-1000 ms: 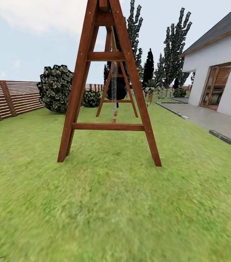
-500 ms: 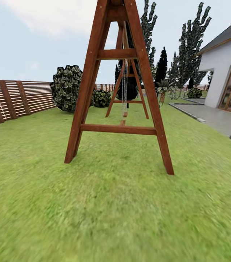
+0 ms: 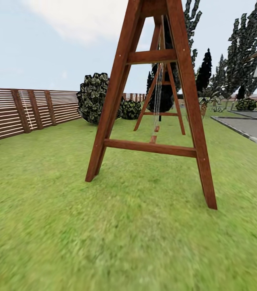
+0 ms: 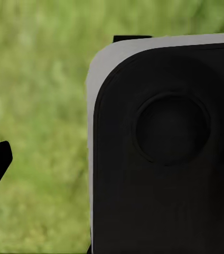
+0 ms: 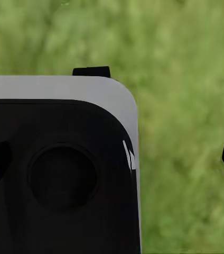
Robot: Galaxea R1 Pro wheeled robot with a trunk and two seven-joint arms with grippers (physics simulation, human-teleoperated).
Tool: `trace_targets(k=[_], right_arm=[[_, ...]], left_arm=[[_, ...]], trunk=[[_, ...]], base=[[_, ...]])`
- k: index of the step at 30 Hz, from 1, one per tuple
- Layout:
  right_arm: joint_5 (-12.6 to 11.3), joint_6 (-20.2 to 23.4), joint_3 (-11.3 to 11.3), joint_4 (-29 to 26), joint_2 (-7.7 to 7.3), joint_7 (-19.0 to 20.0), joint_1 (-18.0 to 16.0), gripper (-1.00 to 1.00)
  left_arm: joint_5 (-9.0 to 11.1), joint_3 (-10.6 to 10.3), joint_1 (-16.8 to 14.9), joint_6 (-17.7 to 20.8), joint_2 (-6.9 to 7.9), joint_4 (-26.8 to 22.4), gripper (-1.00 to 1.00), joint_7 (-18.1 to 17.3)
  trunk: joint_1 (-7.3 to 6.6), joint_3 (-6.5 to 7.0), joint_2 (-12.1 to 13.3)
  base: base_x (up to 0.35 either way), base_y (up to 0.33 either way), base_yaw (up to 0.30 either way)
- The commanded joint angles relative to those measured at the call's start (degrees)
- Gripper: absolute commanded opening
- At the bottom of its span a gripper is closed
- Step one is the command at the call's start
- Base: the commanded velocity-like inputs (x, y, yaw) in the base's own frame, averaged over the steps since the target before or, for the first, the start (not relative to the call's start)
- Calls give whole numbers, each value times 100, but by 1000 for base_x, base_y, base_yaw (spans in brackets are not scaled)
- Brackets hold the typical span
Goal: Take the three Easter eggs out of the wicker basket on the lawn in the garden, then place them on the lawn next to a single tree (choose any tree) so that all three eggs are next to the same tree and none are left in the basket.
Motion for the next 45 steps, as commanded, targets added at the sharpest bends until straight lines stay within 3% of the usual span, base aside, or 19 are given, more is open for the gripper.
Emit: trace_targets(k=[1, 18, 35, 45], right_arm=[[-1, -21, -30, 5, 1, 1, -3, 100], [-1, -21, -31, 5, 1, 1, -3, 100], [-1, -21, -30, 5, 1, 1, -3, 100], [-1, -21, -30, 5, 1, 1, -3, 100]], left_arm=[[2, 5, 2, -8, 2, -8, 100, -4], [2, 5, 2, -8, 2, -8, 100, 4], [2, 5, 2, -8, 4, -8, 100, 5], [2, 5, 2, -8, 4, -8, 100, 5]], trunk=[[3, -4, -2], [3, -4, -2], [3, -4, -2], [3, -4, -2]], base=[[299, -140, 280], [199, -215, 262], [24, -288, 20], [205, -227, 0]])
